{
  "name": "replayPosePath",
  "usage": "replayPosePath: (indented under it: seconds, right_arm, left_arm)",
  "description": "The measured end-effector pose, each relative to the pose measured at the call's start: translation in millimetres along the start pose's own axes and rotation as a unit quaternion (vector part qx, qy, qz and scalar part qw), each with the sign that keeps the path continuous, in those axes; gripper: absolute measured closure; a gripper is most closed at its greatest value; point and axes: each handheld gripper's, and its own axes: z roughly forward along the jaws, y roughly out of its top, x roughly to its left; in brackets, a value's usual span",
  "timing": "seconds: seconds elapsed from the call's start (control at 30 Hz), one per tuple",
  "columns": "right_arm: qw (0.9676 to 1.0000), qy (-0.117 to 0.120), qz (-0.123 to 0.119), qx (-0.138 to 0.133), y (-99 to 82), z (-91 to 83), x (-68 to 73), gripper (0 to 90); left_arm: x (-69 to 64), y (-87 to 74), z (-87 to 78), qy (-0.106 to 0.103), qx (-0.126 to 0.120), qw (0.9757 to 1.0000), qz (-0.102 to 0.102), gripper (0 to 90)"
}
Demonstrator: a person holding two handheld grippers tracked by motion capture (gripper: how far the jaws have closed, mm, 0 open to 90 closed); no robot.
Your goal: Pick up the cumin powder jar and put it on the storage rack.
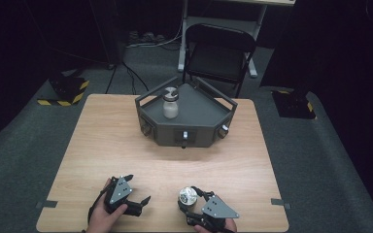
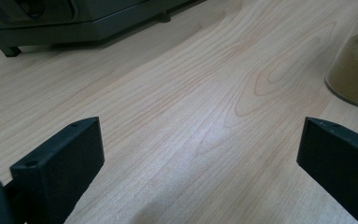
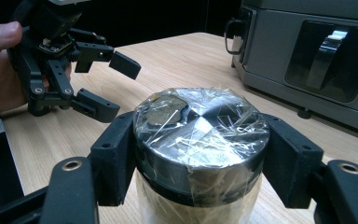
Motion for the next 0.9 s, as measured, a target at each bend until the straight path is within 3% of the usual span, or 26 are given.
replayPosePath:
  seconds: [0.5, 0.9]
  right_arm:
    - [1.0, -0.008, -0.001, -0.001, 1.2, 0.1, 2.6, 35.0]
    - [0.9995, -0.025, 0.016, -0.013, 1.5, -7.0, -0.9, 35.0]
  left_arm:
    - [-0.1, -0.3, 0.2, -0.001, -0.001, 1.0, 0.002, 0.9]
    - [-0.3, -0.1, 0.2, -0.002, 0.0, 1.0, 0.003, 0.9]
